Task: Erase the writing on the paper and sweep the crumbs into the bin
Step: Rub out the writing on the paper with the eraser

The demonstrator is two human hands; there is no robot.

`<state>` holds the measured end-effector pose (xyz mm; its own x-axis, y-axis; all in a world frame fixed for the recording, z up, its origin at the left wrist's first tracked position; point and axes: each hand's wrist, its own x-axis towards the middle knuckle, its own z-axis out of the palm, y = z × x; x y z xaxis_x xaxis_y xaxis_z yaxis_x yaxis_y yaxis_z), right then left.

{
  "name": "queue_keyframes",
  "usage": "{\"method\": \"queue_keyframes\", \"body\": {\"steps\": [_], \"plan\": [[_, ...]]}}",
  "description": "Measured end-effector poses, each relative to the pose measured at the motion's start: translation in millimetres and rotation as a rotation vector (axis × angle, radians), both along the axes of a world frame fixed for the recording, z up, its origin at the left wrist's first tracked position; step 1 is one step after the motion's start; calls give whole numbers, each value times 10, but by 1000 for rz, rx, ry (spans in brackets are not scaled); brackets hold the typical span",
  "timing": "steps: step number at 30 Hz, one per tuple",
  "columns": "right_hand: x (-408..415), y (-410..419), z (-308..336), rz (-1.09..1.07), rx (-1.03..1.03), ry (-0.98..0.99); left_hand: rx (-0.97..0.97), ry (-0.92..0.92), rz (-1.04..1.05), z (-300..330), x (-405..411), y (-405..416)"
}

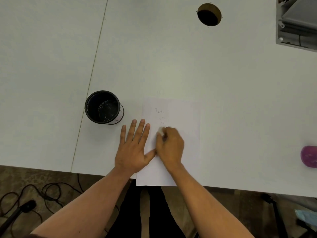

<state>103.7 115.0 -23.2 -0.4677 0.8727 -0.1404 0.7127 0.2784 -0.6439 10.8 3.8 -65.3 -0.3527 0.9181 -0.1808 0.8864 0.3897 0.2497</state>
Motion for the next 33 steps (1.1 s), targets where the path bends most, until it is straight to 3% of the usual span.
{"method": "queue_keyframes", "body": {"steps": [3,8,13,18,23,29,33], "plan": [[126,-110,-13,185,-3,-26,2,-8,3,2,2,-4],[171,226,-47,-149,32,36,24,17,8,2,7,-2],[263,-60,-19,174,18,-4,-1,-2,6,2,6,-1],[201,276,-63,-158,16,33,7,19,10,6,5,1],[216,-48,-39,189,-11,8,-9,-3,4,12,1,1],[20,338,-64,-30,61,52,11,22,10,5,8,8],[110,-26,-50,259,12,36,-6,-10,3,-2,-1,1]]}}
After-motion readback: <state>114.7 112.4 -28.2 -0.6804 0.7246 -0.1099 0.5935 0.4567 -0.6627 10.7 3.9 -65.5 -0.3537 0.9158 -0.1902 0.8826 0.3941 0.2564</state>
